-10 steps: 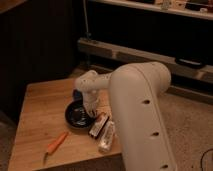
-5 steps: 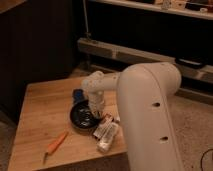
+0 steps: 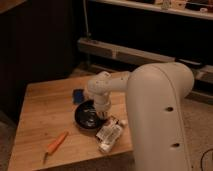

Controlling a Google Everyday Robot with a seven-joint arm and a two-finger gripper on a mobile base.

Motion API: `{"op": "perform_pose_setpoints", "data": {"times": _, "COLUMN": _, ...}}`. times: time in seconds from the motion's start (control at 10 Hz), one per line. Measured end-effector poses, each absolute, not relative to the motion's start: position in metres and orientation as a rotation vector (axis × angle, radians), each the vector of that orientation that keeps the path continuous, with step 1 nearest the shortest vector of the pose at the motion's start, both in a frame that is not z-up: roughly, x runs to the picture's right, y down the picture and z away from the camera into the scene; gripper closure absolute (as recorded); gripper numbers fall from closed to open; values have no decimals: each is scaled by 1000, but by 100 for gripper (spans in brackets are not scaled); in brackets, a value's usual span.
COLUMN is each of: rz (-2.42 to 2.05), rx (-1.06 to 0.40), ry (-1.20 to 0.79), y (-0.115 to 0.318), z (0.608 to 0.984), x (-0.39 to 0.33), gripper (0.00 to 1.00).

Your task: Push the ceramic bowl across the table

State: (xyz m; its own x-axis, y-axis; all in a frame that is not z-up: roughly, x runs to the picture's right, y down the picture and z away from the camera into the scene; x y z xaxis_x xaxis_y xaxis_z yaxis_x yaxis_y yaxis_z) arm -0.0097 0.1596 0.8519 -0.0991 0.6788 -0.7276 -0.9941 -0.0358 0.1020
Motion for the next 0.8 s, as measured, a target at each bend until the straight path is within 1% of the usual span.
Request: {"op": "perform_pose_setpoints", "data": {"times": 0.8, "rz": 1566, "rx": -533, "ry": 801, "y": 174, "z": 841, "x": 18, "gripper": 100}}
